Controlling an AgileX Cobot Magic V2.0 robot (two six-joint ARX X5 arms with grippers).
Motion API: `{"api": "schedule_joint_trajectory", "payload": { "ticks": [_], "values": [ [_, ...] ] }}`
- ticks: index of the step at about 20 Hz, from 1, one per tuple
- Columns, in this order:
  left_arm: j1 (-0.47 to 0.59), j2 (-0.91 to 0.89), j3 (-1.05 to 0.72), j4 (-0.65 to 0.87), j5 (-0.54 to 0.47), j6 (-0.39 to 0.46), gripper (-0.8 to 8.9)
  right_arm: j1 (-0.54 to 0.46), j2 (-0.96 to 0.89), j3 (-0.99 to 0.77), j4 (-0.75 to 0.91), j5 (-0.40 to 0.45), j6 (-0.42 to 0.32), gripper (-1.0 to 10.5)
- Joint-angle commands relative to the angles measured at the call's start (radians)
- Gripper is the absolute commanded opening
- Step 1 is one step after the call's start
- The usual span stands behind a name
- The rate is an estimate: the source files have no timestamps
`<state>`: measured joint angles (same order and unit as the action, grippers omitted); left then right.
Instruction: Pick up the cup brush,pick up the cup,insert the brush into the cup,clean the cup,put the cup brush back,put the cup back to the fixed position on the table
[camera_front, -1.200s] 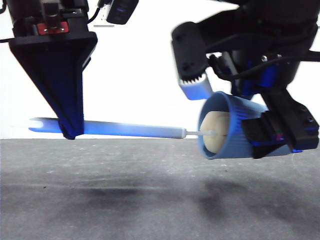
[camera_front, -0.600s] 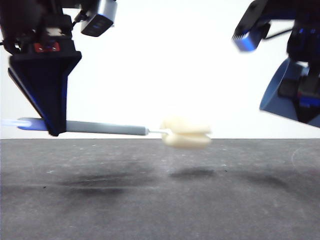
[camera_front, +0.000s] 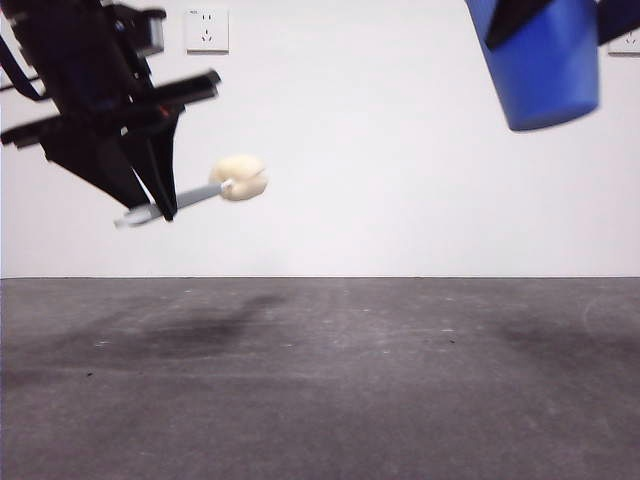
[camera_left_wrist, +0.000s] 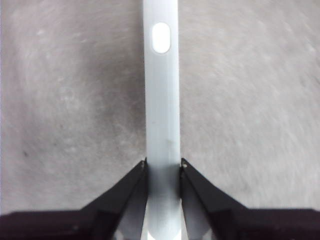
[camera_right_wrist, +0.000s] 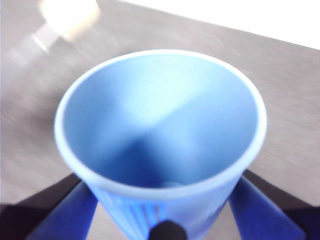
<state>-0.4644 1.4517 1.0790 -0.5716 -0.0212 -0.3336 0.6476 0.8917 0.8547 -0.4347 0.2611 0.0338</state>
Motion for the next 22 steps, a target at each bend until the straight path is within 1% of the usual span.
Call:
{"api": "schedule_joint_trajectory", "payload": {
  "ticks": [1, 3, 7, 11, 18, 19, 22],
  "values": [
    [-0.003, 0.083, -0.007, 0.024, -0.004, -0.110, -0.09, 0.000, -0.003, 0.003, 0.022, -0.028, 0.048, -0.2],
    [-0.018, 0.153, -0.007, 0.055, -0.004, -0.135, -0.09, 0.000, -0.002, 0.003, 0.021, -0.027, 0.048, -0.2],
    [-0.039, 0.235, -0.007, 0.125, -0.006, -0.138, -0.09, 0.000, -0.002, 0.003, 0.014, -0.027, 0.047, -0.2],
    [-0.051, 0.308, -0.007, 0.142, -0.029, -0.138, -0.09, 0.001, -0.002, 0.003, 0.014, -0.027, 0.048, -0.2],
    [-0.064, 0.332, -0.007, 0.185, -0.038, -0.138, -0.01, 0.001, -0.002, 0.003, 0.005, -0.028, 0.049, -0.2],
    [-0.064, 0.332, -0.007, 0.185, -0.037, -0.138, 0.22, 0.001, -0.002, 0.003, 0.003, -0.028, 0.054, -0.2],
    [-0.064, 0.332, -0.007, 0.168, -0.029, -0.138, 2.87, 0.001, -0.002, 0.003, 0.002, -0.028, 0.055, -0.2]
  ]
}}
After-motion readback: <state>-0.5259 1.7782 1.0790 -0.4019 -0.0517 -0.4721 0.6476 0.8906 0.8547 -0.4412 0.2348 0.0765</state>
